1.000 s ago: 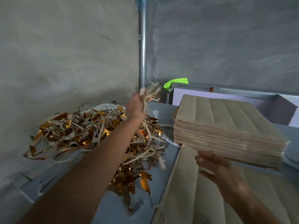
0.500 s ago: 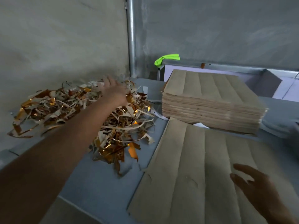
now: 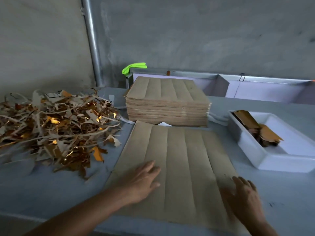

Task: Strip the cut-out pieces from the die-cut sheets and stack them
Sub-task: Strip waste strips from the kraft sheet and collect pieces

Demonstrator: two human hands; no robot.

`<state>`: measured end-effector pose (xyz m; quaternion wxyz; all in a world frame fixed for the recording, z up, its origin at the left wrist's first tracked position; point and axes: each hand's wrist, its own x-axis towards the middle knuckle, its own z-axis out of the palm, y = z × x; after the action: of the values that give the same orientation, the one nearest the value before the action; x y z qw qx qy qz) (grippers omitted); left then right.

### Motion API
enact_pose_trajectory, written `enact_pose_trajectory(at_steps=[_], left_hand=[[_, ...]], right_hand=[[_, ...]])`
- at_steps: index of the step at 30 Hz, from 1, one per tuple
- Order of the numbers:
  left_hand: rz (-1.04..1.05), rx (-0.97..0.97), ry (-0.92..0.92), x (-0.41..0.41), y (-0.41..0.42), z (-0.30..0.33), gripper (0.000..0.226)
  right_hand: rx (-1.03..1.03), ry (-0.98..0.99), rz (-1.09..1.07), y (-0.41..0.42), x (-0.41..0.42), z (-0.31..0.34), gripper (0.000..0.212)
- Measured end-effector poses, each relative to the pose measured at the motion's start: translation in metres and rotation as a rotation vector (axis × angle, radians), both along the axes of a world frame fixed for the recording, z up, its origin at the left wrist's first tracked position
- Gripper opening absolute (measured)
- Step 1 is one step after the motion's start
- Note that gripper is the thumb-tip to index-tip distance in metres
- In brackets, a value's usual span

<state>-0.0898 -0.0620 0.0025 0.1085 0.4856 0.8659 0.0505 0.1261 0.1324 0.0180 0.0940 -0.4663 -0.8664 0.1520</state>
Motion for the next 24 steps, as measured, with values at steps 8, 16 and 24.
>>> enact_pose_trajectory(at_steps=[8,16,24], left_hand=[[0.234,0.143,0.088,-0.021,0.034,0.008,0.011],[0.646,0.1,0.394,-0.07,-0.004,0.044,0.019],[0.636,0.119,0.537,-0.089,-0.028,0.052,0.011]], right_hand=[[0.019,-0.066,-0.151,-0.003,0.028,-0.003,0.045],[-0.1,-0.121,-0.21,0.008,0.023,-0.017,0.058],[-0.038,-0.088,-0.127,0.025,0.01,-0.02,0.046]])
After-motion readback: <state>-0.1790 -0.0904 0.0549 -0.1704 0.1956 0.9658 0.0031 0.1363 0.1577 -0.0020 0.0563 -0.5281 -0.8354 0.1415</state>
